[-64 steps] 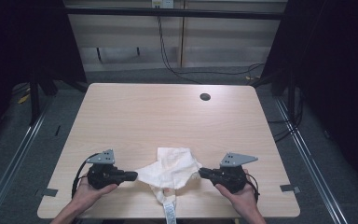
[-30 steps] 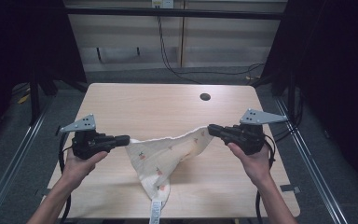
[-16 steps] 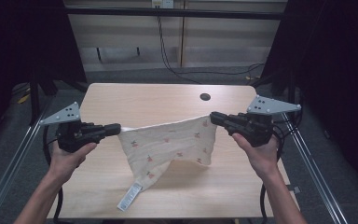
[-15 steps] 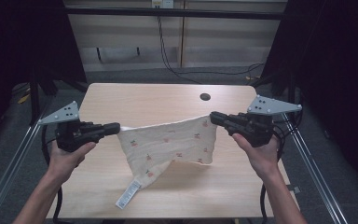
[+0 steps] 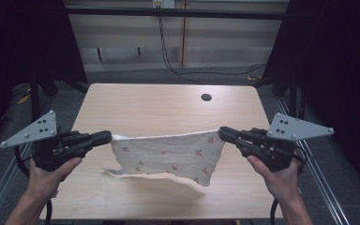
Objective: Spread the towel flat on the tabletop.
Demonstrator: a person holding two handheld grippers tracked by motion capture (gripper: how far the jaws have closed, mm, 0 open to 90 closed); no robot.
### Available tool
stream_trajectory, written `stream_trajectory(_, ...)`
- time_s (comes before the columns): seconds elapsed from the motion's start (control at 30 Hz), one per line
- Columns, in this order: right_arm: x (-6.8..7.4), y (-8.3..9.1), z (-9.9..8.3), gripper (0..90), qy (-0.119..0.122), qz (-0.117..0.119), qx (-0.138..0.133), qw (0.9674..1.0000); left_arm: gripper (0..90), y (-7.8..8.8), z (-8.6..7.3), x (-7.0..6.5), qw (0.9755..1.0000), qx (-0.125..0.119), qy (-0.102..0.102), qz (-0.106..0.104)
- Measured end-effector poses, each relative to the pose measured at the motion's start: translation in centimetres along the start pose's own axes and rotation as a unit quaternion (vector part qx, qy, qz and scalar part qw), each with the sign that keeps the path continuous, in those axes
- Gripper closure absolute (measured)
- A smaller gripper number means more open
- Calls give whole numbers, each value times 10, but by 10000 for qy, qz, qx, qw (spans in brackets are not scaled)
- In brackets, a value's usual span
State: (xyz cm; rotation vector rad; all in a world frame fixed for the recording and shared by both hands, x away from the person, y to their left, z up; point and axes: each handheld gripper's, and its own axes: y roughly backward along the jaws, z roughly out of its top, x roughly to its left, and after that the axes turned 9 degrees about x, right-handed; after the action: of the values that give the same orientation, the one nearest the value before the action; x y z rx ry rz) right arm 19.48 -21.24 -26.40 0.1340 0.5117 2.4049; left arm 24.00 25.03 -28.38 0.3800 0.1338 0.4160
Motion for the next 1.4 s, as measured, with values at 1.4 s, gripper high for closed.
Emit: stream_trajectory(1.4, -78, -90, -86, 872, -997, -210, 781, 9917, 889, -98, -65, 75, 9906, 823, 1082, 128)
